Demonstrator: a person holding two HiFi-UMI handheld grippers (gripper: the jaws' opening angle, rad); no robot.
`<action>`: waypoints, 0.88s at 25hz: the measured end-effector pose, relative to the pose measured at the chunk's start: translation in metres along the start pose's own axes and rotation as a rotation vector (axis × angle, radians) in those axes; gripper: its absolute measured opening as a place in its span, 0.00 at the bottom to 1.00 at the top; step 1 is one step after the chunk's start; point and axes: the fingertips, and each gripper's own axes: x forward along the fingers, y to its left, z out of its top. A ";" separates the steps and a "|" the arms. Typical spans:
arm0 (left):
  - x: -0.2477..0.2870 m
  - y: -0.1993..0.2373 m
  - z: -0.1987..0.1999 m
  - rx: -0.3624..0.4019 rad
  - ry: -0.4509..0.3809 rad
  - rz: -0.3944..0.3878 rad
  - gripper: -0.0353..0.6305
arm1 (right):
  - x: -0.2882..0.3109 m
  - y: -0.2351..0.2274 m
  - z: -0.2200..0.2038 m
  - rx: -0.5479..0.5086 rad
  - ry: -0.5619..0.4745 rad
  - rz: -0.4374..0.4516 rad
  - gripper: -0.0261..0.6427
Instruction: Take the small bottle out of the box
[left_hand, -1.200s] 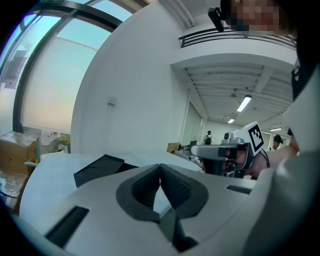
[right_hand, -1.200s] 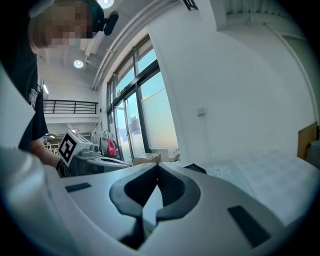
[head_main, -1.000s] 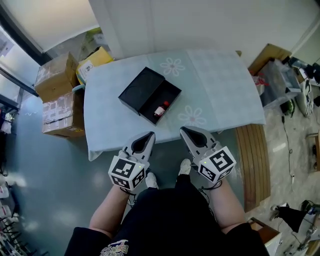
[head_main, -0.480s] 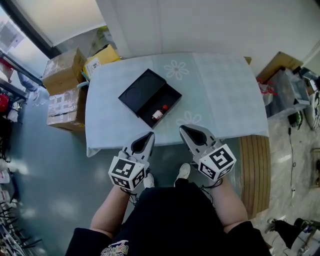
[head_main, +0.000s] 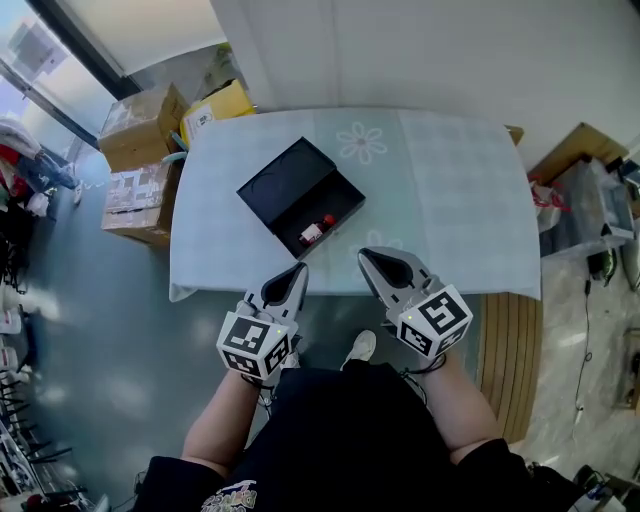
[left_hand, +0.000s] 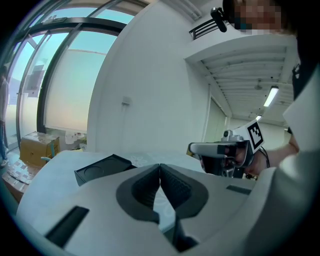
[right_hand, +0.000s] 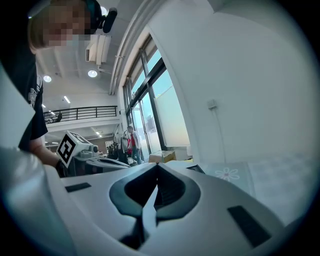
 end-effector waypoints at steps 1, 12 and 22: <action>0.002 0.000 -0.001 -0.003 0.001 0.010 0.10 | 0.001 -0.002 -0.001 0.002 0.004 0.010 0.07; 0.023 -0.002 -0.004 -0.014 0.035 0.109 0.10 | 0.003 -0.027 0.001 0.011 0.018 0.099 0.07; 0.048 0.002 -0.005 0.063 0.101 0.122 0.10 | 0.003 -0.039 -0.003 0.031 0.020 0.118 0.07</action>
